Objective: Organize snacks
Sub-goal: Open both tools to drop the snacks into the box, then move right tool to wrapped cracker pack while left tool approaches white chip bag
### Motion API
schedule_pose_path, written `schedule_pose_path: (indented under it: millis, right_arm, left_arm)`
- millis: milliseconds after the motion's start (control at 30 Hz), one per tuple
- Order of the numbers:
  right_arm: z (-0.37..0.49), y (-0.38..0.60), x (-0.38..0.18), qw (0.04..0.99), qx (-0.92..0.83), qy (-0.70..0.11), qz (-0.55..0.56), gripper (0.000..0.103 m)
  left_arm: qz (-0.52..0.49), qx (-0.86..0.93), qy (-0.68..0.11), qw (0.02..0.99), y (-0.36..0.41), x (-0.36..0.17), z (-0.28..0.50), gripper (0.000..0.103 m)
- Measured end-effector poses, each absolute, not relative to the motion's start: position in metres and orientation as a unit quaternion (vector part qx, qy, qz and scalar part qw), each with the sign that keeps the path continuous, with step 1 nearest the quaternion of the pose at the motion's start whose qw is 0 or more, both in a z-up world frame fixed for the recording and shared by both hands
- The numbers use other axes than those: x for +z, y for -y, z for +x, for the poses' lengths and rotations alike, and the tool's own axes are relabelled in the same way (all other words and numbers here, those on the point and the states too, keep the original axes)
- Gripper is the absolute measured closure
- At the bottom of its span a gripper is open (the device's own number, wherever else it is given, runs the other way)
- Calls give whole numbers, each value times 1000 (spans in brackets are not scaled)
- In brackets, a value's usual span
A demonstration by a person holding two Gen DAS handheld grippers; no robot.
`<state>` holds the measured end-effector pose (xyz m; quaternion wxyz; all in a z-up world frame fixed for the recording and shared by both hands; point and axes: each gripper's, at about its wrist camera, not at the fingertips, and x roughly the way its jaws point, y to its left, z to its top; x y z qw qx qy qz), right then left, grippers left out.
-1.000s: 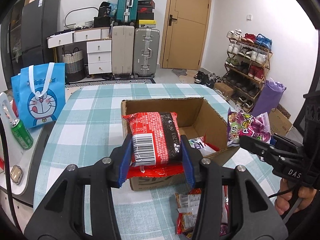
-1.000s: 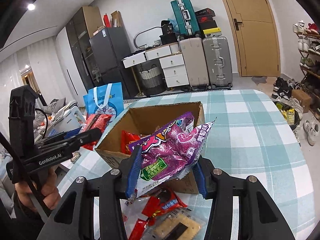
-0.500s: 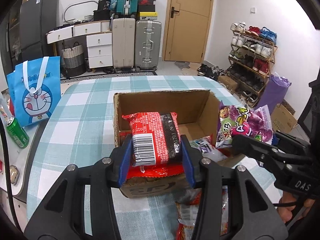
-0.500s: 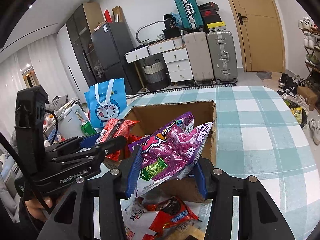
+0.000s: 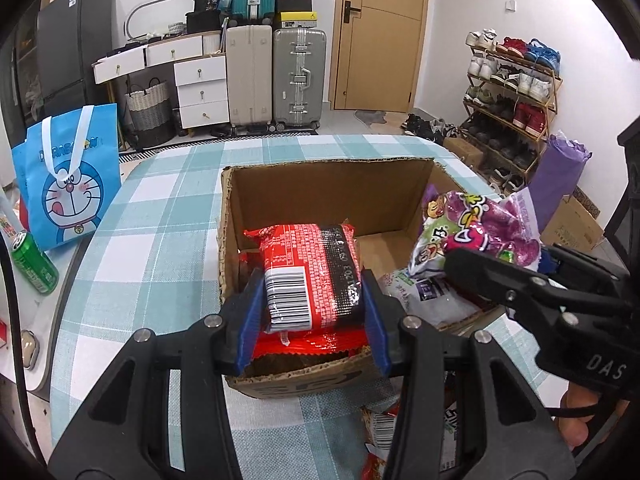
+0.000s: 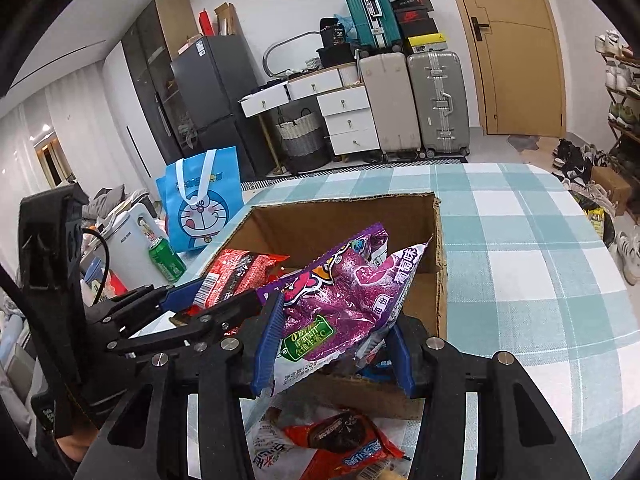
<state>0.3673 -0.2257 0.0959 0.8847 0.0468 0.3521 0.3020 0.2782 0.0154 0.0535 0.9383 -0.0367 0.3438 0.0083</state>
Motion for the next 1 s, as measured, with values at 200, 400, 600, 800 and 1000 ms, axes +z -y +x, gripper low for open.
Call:
schedule_pose_path:
  millis: [200,400,600,800,1000]
  right_arm:
    - [367,229,97,888,304,-342,49,54]
    - [360,238,109,898,298,-319,52,45]
    - [350,253,119,906,287,-306,54,13]
    - [339,274,121,904,283,-314,69,1]
    - [325,284,113,899,287,-328,53,1]
  left_arm:
    - [-36,-2,-338,941,-14,55,274,61]
    - [-26,-7,-331,943,-12,62,267,50]
    - [-35,-10,-319,947,-16,73,249,17]
    - [-43,-13,-318,947,-23,77,225,1]
    - [-49,-18,-320,946,-26,77,201,1]
